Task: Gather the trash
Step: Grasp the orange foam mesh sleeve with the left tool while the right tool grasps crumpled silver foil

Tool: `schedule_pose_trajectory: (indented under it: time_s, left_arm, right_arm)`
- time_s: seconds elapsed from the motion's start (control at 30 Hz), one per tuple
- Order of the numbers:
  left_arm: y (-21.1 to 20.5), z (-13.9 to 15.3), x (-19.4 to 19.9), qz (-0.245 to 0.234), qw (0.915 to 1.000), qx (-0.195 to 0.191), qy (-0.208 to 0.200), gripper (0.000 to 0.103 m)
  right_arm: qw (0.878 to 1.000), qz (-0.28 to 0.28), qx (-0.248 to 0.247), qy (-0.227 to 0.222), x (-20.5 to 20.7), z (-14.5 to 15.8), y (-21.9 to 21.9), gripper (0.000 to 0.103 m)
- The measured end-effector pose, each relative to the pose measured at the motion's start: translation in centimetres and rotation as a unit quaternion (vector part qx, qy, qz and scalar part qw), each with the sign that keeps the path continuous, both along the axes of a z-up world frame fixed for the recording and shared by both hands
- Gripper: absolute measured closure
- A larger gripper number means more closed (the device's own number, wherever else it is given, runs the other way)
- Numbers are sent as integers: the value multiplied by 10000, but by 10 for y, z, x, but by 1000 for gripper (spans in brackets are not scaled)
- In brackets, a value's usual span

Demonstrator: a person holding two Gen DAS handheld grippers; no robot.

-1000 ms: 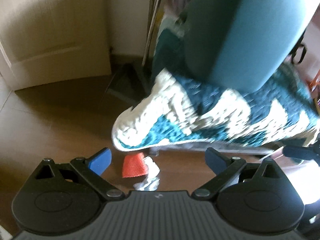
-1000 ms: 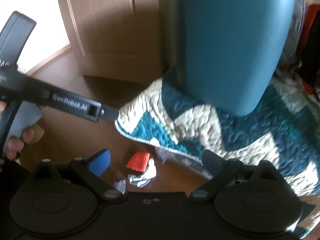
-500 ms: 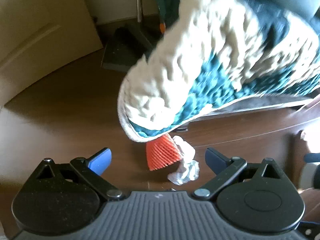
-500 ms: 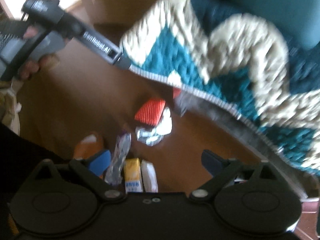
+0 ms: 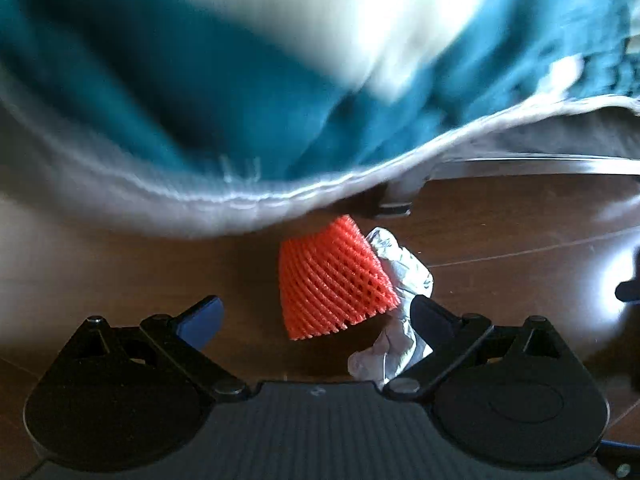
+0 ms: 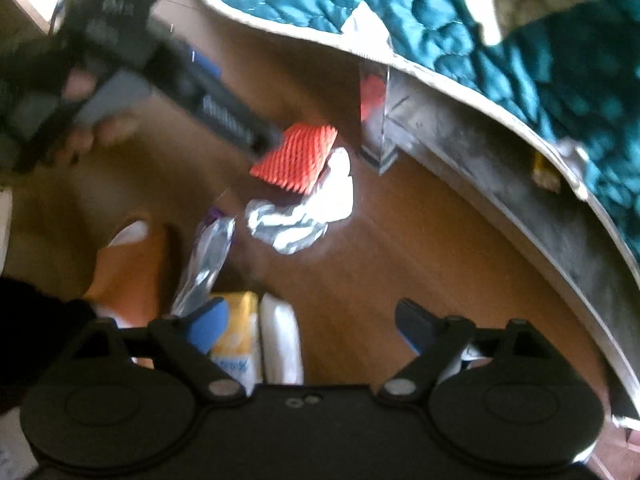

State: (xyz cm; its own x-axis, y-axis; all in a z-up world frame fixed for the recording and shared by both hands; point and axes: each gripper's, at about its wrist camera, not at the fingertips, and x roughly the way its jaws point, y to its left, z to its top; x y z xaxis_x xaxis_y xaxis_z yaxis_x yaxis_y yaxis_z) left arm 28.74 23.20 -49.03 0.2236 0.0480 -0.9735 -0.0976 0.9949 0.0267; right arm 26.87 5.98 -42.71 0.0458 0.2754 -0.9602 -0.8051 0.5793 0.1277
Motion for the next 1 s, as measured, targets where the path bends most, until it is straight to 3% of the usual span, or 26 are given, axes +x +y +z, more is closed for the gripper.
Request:
schedule_pose_trajectory:
  time_s: [0.17,0.47,0.57,0.7,0.87,0.93,1.0]
  left_arm:
    - [19,-41,8,540,9980,-287,128,3]
    - [38,-78,17,1050,9922,-622,257,9]
    - [38,-84,20,1088,9906,-774,312,17]
    - [38,-92,19,1137,9890,-835,438,38]
    - [38,-92,18,1168,9881,-923,386,48]
    - [39,-90,17,1164,9879,-973,327,61]
    - [45,-89,16,1181,9870,-1049,291,68]
  right_arm:
    - [9999,8,-113,-3,27,-35,25,15]
    - [9993,-58,-99,353,48,-85,70,17]
    - [9991,-107,-161,382,53,-97,82,17]
    - [9991,-97,-260,328,60,-110,94,19]
    - [9989,44,-390,268,64,-123,100,22]
    - [9988,28,-385,308,66,-125,100,27]
    - [9988,56,-376,294,65,-126,102,31]
